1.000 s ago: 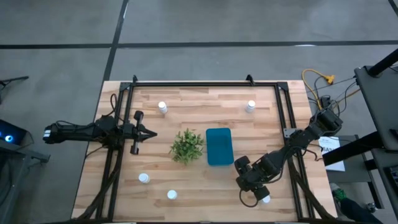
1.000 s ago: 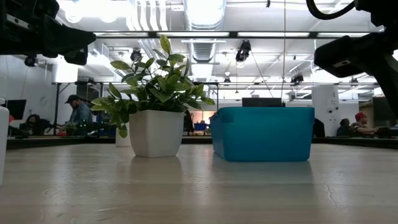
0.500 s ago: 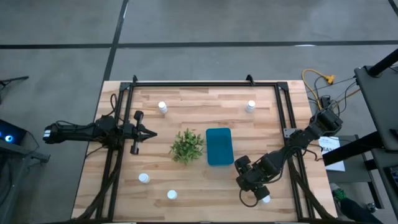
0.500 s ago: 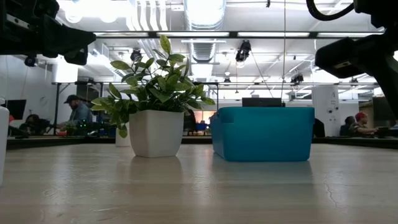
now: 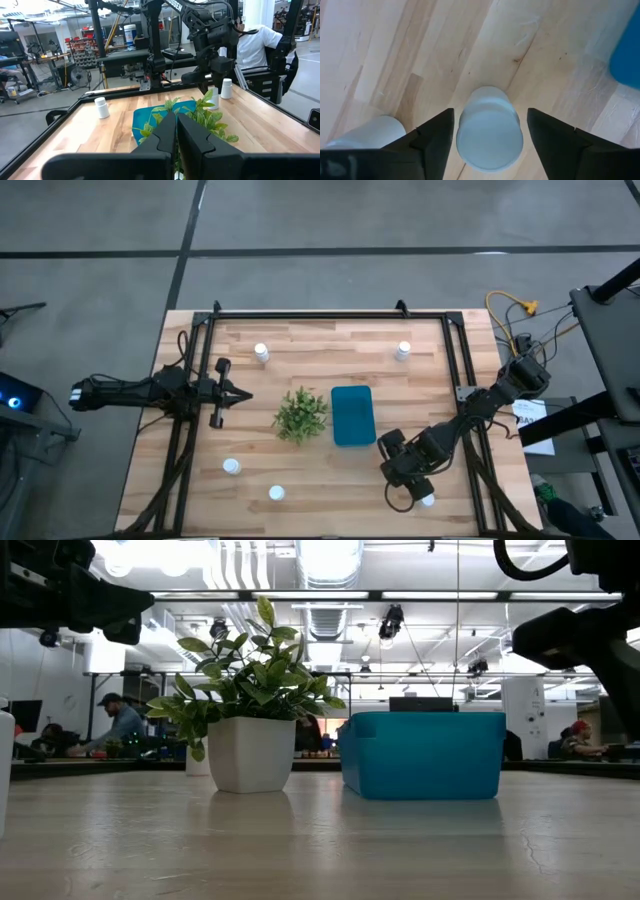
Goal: Pick and place pill bottles into a basket
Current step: Put the white medicine bottle into the blue bin
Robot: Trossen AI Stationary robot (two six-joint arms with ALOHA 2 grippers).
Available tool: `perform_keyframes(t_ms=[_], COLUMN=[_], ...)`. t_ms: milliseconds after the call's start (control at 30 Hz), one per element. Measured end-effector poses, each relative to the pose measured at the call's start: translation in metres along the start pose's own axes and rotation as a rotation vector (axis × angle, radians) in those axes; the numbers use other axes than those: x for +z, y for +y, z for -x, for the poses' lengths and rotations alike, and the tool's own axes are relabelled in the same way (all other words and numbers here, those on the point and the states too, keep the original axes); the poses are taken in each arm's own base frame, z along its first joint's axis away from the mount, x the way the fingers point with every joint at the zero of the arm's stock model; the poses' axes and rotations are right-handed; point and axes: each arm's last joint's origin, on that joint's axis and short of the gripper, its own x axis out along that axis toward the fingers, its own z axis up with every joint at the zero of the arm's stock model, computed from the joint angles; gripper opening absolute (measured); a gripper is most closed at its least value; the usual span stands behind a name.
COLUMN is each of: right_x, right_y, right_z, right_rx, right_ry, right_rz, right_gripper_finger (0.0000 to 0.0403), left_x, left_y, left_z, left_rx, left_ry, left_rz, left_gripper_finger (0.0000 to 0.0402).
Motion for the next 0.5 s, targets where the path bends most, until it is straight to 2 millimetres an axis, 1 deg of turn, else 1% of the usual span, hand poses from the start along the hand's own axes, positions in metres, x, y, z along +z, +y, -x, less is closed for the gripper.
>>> perform_keyframes(t_ms=[133,267,500], right_x=[-0.0001,-0.0023,-0.0029], right_y=[0.0,-0.0005,-0.0005], right_z=[0.0,0.0,0.0001], right_rx=[-0.001,-0.006,-0.002], right_ry=[0.001,0.023,0.031], right_rz=[0.0,-0.005,-0.008], right_gripper_finger=[0.0255,0.0257,0.0232], left_x=[-0.0001,-0.0001,-0.0001], left_y=[0.0,0.0,0.0], left_z=[0.0,0.0,0.0], left_rx=[0.0,0.0,0.0], left_ry=[0.0,0.0,0.0], left_rz=[0.0,0.0,0.0], left_gripper_finger=[0.0,0.0,0.0])
